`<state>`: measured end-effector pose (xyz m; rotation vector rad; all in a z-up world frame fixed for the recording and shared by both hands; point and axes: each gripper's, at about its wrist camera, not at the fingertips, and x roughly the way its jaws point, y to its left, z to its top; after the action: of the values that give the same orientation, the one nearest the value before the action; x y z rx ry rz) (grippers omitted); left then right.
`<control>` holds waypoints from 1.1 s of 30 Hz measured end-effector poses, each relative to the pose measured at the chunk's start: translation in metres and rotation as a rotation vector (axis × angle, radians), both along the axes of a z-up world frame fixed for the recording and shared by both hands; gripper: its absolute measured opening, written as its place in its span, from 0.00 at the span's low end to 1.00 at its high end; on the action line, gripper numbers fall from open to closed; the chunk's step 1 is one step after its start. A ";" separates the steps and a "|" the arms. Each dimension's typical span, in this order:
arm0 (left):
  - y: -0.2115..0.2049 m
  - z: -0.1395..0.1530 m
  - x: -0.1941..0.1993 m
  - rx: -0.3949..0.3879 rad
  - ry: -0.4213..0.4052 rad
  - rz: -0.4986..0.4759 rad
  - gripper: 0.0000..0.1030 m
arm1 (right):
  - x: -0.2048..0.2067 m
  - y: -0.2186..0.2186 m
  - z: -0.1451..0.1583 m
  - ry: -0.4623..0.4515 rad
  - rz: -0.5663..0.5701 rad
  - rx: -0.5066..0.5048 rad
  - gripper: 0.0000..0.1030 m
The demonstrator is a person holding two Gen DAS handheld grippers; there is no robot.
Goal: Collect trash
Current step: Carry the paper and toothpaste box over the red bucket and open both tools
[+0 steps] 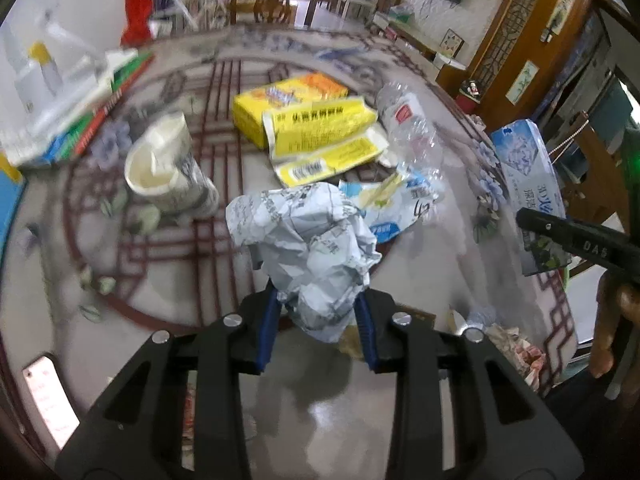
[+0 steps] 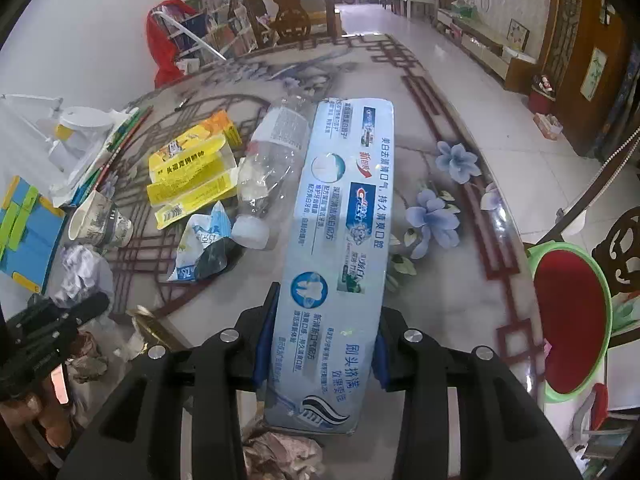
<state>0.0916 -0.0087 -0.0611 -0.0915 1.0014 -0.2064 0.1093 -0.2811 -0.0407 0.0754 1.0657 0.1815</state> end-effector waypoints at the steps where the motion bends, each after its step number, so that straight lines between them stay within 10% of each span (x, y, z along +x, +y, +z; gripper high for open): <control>1: 0.000 0.006 -0.002 0.001 -0.021 -0.003 0.32 | 0.000 -0.001 0.001 -0.003 -0.001 0.003 0.36; 12: -0.045 0.044 0.007 -0.036 -0.093 -0.122 0.32 | -0.009 -0.045 0.014 -0.047 -0.069 0.032 0.36; 33: -0.326 0.036 0.040 -0.150 0.008 -0.567 0.32 | -0.065 -0.278 0.030 -0.099 -0.552 0.127 0.36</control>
<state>0.1315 -0.3349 -0.0255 0.0580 1.0012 -0.8001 0.0445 -0.5587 -0.0105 0.4642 0.8988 -0.2449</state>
